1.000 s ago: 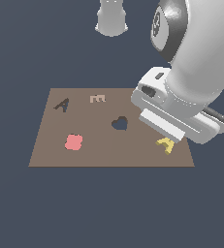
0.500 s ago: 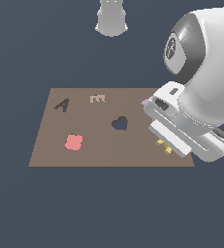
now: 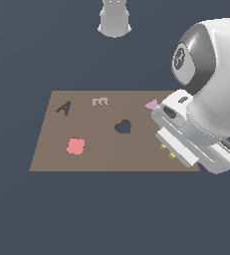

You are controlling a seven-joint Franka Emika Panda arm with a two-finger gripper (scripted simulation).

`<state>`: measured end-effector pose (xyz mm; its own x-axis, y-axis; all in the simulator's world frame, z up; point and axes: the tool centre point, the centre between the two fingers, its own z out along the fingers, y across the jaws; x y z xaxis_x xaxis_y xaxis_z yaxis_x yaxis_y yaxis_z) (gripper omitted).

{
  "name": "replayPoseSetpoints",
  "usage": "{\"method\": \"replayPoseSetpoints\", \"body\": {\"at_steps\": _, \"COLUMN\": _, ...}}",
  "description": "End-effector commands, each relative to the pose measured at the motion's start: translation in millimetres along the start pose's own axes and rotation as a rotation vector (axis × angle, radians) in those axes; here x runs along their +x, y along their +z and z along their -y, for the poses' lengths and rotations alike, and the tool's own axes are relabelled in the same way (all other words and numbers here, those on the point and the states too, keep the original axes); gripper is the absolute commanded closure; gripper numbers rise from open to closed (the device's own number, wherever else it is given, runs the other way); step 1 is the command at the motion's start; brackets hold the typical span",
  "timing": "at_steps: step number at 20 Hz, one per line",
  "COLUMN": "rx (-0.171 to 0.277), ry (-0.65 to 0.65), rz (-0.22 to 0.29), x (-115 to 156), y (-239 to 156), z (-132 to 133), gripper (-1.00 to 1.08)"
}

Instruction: Insert a designated object into the corresponding slot on a board.

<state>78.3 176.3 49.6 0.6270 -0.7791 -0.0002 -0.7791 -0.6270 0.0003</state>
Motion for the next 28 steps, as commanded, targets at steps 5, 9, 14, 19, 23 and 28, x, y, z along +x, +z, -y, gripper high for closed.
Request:
{"method": "replayPoseSetpoints", "body": {"at_steps": 5, "rx": 0.0, "ry": 0.0, "rz": 0.0, "x": 0.3, "y": 1.3, "z": 0.1, "gripper": -0.92}}
{"method": "replayPoseSetpoints", "body": {"at_steps": 9, "rx": 0.0, "ry": 0.0, "rz": 0.0, "x": 0.4, "y": 13.3, "z": 0.0, "gripper": -0.92}}
{"method": "replayPoseSetpoints", "body": {"at_steps": 14, "rx": 0.0, "ry": 0.0, "rz": 0.0, "x": 0.5, "y": 19.7, "z": -0.2, "gripper": 1.08}}
{"method": "replayPoseSetpoints", "body": {"at_steps": 19, "rx": 0.0, "ry": 0.0, "rz": 0.0, "x": 0.5, "y": 19.7, "z": -0.2, "gripper": 1.08}}
{"method": "replayPoseSetpoints", "body": {"at_steps": 23, "rx": 0.0, "ry": 0.0, "rz": 0.0, "x": 0.5, "y": 19.7, "z": -0.2, "gripper": 1.08}}
{"method": "replayPoseSetpoints", "body": {"at_steps": 28, "rx": 0.0, "ry": -0.001, "rz": 0.0, "x": 0.8, "y": 19.6, "z": -1.5, "gripper": 1.08}}
